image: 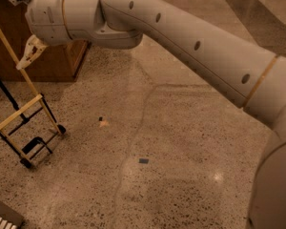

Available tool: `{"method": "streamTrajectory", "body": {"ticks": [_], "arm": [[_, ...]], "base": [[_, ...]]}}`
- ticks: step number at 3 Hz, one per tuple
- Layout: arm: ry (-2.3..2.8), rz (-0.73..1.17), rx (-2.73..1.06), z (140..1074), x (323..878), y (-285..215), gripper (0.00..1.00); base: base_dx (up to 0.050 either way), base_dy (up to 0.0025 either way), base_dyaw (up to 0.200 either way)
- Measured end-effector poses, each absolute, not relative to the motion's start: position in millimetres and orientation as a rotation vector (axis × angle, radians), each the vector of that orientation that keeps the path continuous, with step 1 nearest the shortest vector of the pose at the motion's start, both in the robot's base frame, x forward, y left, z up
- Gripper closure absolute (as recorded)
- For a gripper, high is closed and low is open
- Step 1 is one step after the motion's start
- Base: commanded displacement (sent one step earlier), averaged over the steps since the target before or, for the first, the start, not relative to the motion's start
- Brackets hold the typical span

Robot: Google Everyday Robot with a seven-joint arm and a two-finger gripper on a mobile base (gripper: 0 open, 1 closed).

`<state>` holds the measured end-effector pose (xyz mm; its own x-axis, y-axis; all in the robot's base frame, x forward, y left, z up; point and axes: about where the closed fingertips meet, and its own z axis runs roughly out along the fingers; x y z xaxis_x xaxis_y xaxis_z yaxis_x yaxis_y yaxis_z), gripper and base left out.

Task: Pick orange can from top drawer and place on counter

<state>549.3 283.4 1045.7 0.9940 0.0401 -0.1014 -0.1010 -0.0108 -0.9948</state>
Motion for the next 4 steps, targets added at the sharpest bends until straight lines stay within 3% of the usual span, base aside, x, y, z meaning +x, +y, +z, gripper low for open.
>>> {"method": "streamTrajectory", "body": {"ticks": [4], "arm": [[-0.008,0.172,-1.553,1054.0,419.4,169.9,0.00]], "base": [[0.000,0.00000,0.000]]}}
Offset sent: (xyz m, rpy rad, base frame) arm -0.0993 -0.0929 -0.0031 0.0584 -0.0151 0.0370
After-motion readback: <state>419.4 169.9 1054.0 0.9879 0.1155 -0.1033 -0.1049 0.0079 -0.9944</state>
